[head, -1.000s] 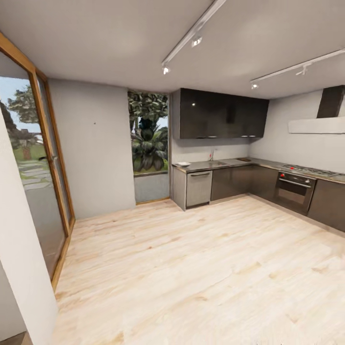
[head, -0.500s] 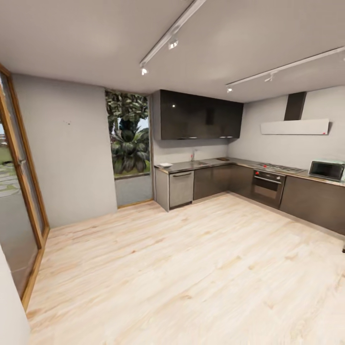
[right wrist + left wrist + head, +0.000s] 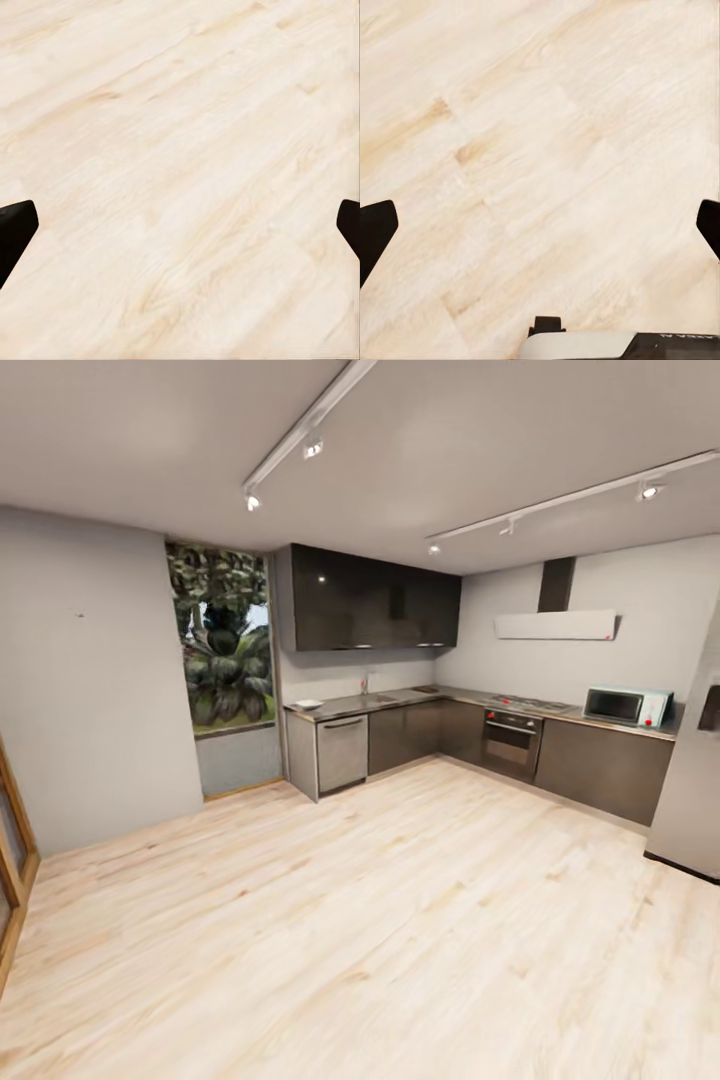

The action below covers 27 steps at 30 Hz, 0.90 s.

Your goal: In the kitchen, take the Vidalia onion out of the sink, dice it on the chopping board with the paring knife, put the diced onion into the bowl on the countertop, then place both the paring knife and the chopping board into the sink.

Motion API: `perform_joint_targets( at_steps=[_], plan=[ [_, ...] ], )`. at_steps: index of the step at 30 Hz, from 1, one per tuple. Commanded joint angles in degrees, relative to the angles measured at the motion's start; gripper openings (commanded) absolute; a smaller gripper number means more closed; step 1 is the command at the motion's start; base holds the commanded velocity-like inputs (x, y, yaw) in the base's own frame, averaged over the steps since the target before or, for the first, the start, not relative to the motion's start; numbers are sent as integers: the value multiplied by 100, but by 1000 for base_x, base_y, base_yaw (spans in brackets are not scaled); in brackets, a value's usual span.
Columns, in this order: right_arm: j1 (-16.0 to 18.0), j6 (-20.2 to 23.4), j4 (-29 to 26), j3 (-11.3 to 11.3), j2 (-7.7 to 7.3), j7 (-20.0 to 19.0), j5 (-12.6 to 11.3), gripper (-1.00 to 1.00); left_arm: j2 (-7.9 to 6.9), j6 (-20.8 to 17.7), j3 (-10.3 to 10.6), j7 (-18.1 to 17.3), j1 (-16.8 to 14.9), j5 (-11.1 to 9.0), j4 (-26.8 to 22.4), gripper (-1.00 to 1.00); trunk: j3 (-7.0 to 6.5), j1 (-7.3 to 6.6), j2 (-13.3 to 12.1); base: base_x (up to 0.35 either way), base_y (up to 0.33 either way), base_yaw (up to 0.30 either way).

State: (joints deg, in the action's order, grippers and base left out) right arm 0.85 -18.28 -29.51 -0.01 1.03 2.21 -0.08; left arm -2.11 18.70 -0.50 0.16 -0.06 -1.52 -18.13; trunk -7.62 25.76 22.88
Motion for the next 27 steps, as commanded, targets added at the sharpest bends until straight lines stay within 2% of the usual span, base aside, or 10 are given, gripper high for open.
perform_joint_targets(
  at_steps=[1,9,27],
  plan=[
    [3,-18,7,1,2,16,-1,100,0,18,-3,2,-1,-15,3,100,7,2,4,0,0,-259],
    [3,-18,7,1,2,16,-1,100,0,11,-7,6,0,-15,2,100,45,2,4,102,60,-253],
    [3,-18,7,1,2,16,-1,100,0,11,-11,10,-1,-15,2,100,145,2,4,277,167,-237]
  ],
)
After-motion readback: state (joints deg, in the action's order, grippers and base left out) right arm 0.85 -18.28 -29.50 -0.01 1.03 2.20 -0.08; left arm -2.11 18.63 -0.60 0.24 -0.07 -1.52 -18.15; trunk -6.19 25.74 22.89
